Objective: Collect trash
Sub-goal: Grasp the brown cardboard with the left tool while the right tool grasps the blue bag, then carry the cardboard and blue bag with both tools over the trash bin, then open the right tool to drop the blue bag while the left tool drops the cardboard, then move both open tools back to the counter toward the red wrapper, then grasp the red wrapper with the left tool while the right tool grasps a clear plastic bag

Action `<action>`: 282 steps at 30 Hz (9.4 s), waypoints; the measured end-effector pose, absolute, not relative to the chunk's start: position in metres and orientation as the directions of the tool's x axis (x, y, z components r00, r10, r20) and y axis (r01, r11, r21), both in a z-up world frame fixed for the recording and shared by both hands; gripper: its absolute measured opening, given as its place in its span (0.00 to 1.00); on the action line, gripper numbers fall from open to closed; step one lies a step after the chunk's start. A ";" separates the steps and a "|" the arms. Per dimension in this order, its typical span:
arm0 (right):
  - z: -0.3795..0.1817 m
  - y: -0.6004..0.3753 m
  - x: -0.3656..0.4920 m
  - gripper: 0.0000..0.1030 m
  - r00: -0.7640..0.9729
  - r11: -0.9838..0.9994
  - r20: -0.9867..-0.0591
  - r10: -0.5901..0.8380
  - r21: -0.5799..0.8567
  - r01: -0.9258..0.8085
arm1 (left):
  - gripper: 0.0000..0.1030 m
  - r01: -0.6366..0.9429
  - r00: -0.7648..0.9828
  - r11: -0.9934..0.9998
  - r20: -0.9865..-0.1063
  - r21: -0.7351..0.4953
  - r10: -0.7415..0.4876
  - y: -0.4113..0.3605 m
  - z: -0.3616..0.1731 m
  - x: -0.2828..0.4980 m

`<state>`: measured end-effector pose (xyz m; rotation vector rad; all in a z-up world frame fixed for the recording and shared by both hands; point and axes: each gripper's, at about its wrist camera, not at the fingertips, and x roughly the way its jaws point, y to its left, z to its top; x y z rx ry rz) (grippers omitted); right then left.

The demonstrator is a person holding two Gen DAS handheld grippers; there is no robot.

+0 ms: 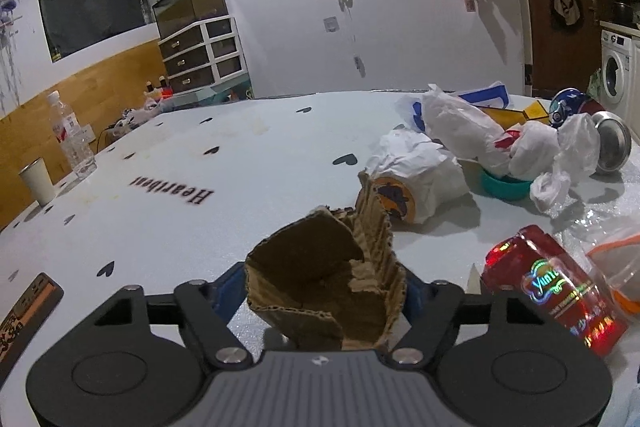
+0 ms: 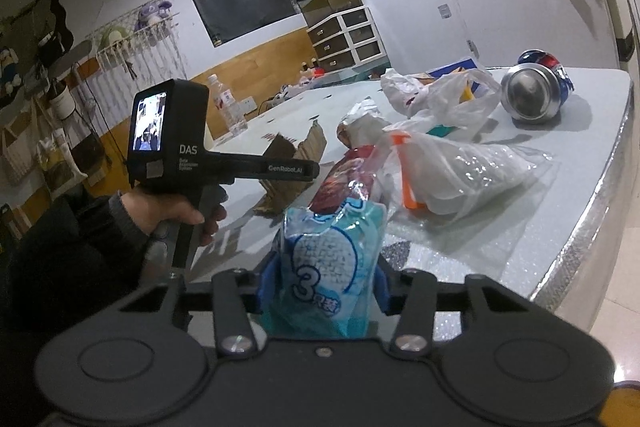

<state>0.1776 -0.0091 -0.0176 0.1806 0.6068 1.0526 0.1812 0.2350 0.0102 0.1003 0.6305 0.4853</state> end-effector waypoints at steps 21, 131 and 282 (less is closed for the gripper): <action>0.025 -0.051 0.151 0.44 0.520 0.598 -0.299 0.800 0.324 -0.733 | 0.62 -0.343 0.810 0.924 -0.444 0.169 0.382 0.181 0.058 0.090; -0.275 -0.259 0.389 0.59 0.280 0.977 -0.949 0.145 0.093 -0.192 | 0.63 0.134 0.161 0.990 -0.985 -0.044 -0.066 -0.109 -0.283 0.405; 0.017 -0.034 0.193 1.00 0.761 0.798 -0.359 0.540 -0.070 -0.599 | 1.00 -0.324 0.778 0.946 -0.570 -0.004 0.265 0.186 0.034 0.169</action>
